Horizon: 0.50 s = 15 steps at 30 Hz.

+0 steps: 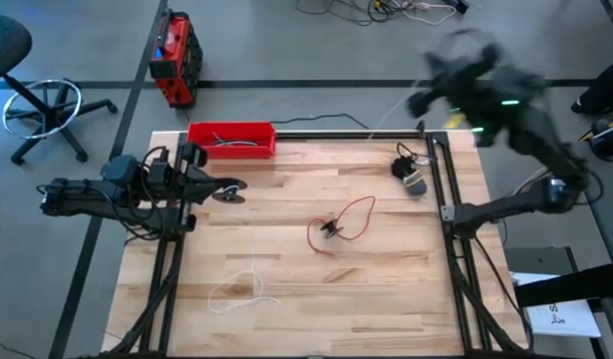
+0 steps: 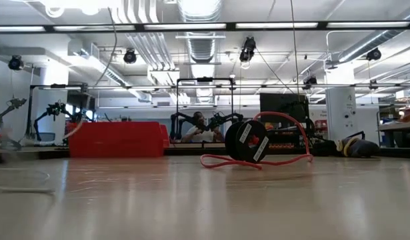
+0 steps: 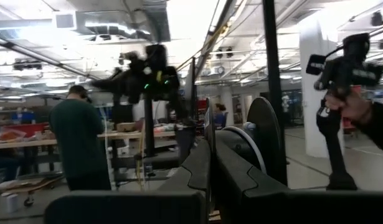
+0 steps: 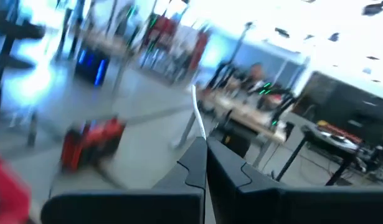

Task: Coil cords
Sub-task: Coil the white wire onto the black spool

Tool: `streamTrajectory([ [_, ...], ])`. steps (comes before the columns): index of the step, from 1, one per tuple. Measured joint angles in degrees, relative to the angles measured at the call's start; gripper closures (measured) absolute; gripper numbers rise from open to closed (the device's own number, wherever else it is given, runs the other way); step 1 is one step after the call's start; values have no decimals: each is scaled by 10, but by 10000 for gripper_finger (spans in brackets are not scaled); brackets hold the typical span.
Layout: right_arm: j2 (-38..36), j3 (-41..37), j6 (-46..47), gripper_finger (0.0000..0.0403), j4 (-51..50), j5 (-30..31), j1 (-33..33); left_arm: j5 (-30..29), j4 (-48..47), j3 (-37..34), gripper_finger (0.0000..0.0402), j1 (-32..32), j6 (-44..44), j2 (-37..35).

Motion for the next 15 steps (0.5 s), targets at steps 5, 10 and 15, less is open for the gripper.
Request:
streamTrajectory([
  [5, -72, 0, -20, 403, 36, -16, -10, -42, 0, 0, 401, 0, 0, 5],
  [10, -108, 0, -44, 403, 52, -15, -10, -78, 10, 0, 401, 0, -2, 16],
  [15, -117, 0, -45, 403, 34, -14, -9, -92, 73, 4, 401, 0, 4, 31],
])
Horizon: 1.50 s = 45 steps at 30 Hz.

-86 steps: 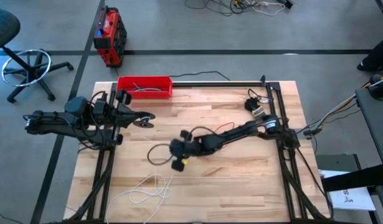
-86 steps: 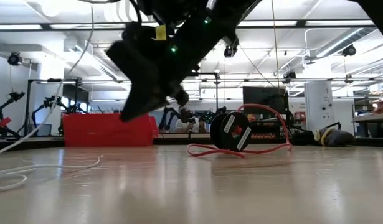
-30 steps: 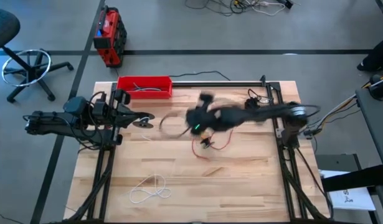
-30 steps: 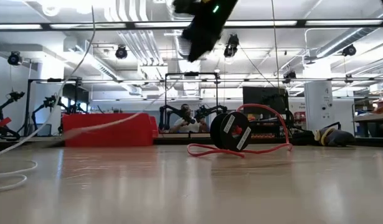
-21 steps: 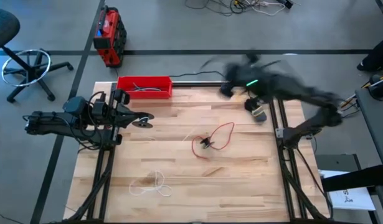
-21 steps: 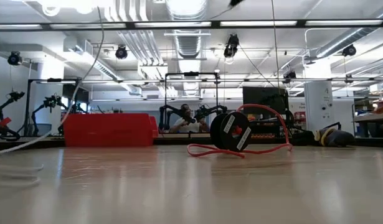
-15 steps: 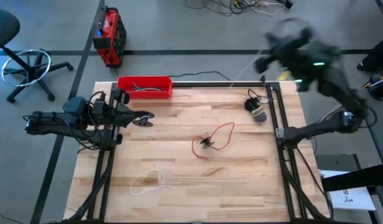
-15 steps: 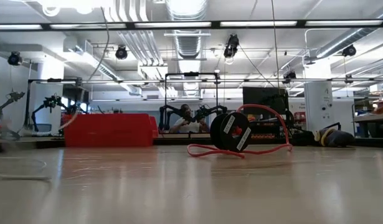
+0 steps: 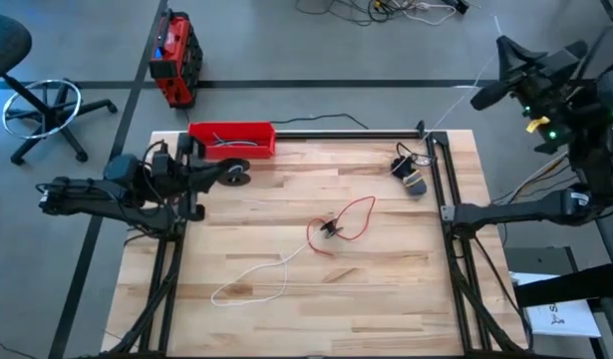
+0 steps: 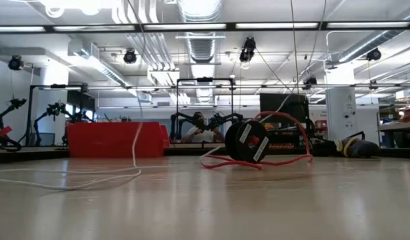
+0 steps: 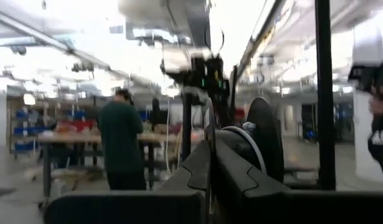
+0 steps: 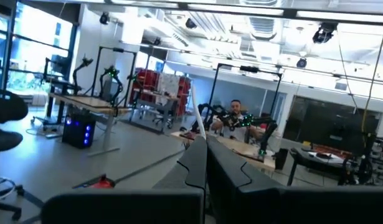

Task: Coil cords
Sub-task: Coil the white wire onto the black spool

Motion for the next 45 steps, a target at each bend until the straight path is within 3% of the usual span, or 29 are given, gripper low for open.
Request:
streamTrajectory([
  [6, 23, -3, 21, 403, -56, 4, 0, 2, 4, 91, 401, 0, 18, 33],
  [11, 75, -27, 18, 403, -73, 3, 0, 6, -69, 216, 401, 0, 19, 73],
  [16, 149, -36, -17, 403, -70, 12, -38, 14, -146, 386, 401, 0, 21, 128],
  [21, 198, -24, 10, 403, -65, 17, -124, 32, -214, 572, 401, 0, 9, 198],
  [26, 216, 1, 4, 403, -62, 13, -196, 32, -301, 754, 401, 0, 11, 273],
  [32, 214, 83, -45, 403, 16, 4, -260, 27, -400, 940, 401, 0, 43, 347],
  [34, 215, 123, -46, 403, 36, -23, -277, 10, -372, 939, 401, 0, 66, 352],
  [37, 223, 175, 7, 403, 55, -123, -298, -28, -347, 928, 401, 0, 127, 330],
  [42, 234, 203, 88, 403, 48, -231, -308, -82, -392, 931, 401, 0, 189, 302],
  [45, 252, 197, 82, 403, -9, -246, -307, -84, -418, 926, 401, 0, 189, 295],
])
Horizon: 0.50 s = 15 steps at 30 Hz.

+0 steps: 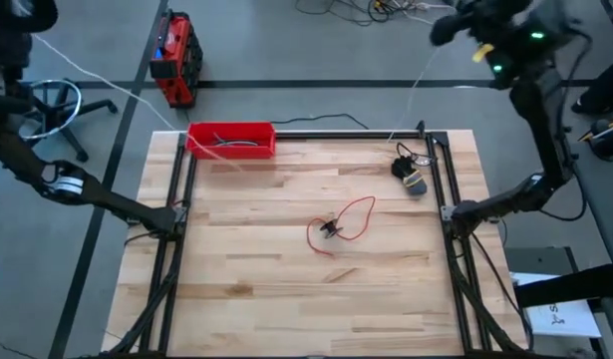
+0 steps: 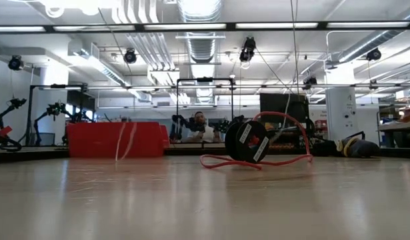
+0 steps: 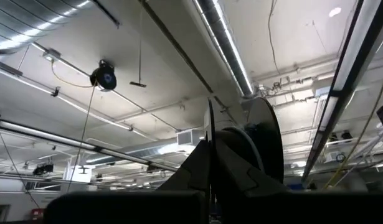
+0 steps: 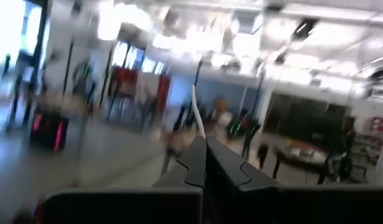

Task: Coil cords
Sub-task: Coil the white wire onto the black spool

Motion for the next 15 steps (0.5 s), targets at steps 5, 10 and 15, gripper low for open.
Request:
streamTrajectory([
  [5, 48, -35, 26, 403, -162, -1, 0, 0, -42, -16, 401, 0, -29, 5],
  [10, 98, -100, 29, 403, -260, -32, 0, 1, -53, -39, 401, 0, -80, 13],
  [15, 148, -177, 48, 386, -264, -163, 18, 1, -52, -53, 401, 0, -94, 21],
])
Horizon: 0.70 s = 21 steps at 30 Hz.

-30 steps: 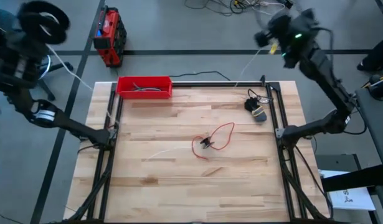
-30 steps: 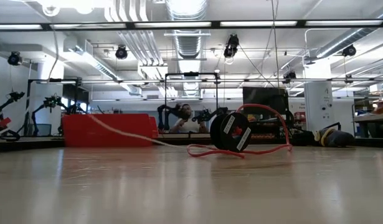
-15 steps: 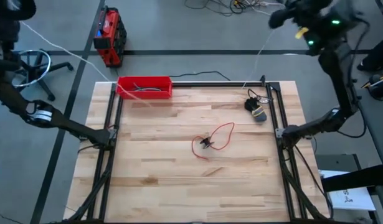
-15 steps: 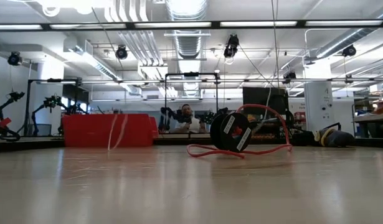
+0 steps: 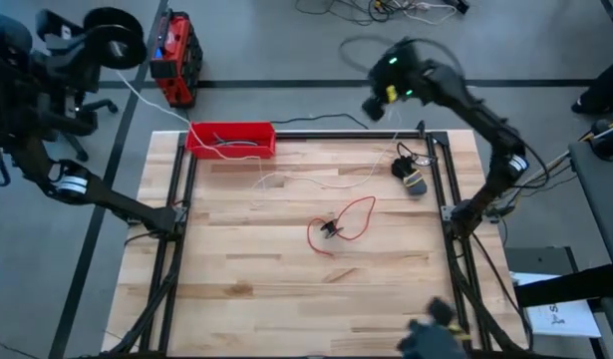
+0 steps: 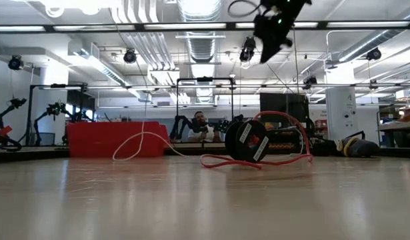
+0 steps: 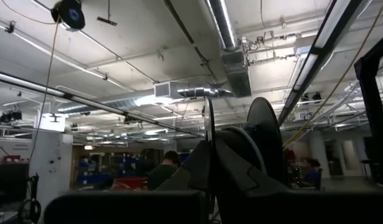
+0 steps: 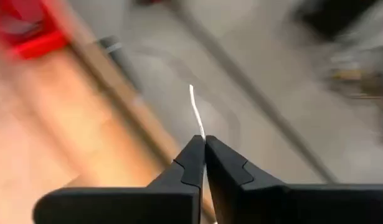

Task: Coil cords
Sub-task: Coil the white wire onto the black spool

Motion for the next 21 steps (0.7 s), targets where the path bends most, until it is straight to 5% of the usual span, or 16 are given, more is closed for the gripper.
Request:
streamTrajectory([
  [3, 26, -29, -4, 360, 4, -54, 26, 0, 1, -1, 401, 0, -7, 6],
  [11, 110, -100, -16, 266, 15, -60, 121, 15, 2, -1, 401, 0, -8, 14],
  [18, 191, -99, 28, 211, 234, -165, 221, 52, 3, -6, 401, 0, -12, 17],
  [21, 241, -68, 25, 207, 304, -164, 259, 65, 16, -14, 401, 0, -34, 20],
])
